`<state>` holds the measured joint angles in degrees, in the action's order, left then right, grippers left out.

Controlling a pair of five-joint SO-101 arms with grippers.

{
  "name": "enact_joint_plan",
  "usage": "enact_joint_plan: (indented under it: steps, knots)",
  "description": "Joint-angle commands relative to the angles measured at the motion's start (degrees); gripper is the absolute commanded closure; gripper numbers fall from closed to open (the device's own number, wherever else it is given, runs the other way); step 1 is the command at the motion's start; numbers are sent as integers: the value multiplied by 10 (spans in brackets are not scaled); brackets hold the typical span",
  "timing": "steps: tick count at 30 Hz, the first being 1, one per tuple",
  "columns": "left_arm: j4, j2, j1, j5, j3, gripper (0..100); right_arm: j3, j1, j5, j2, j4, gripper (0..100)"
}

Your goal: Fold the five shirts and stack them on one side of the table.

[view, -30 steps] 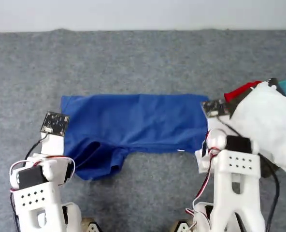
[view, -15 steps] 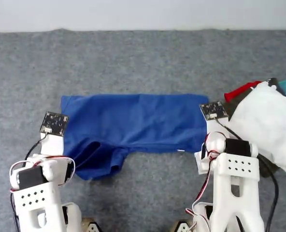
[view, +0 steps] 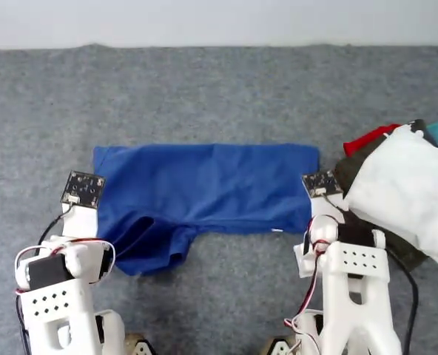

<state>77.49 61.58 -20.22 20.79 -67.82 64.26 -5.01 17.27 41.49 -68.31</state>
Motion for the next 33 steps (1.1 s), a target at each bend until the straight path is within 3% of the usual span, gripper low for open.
enact_joint_plan:
  steps: [1, 9, 16, 33]
  knots:
    - [-8, 4, -4, -6, 1, 902, 23, -1, 5, 6, 49, 819]
    - [-8, 4, -4, -6, 1, 902, 149, -6, -24, 13, 157, 820]
    - [-20, 4, -4, -8, -5, 902, 154, -6, -90, 12, 165, 821]
    - [-19, 4, -4, -9, -5, 902, 154, -5, -91, 12, 165, 820]
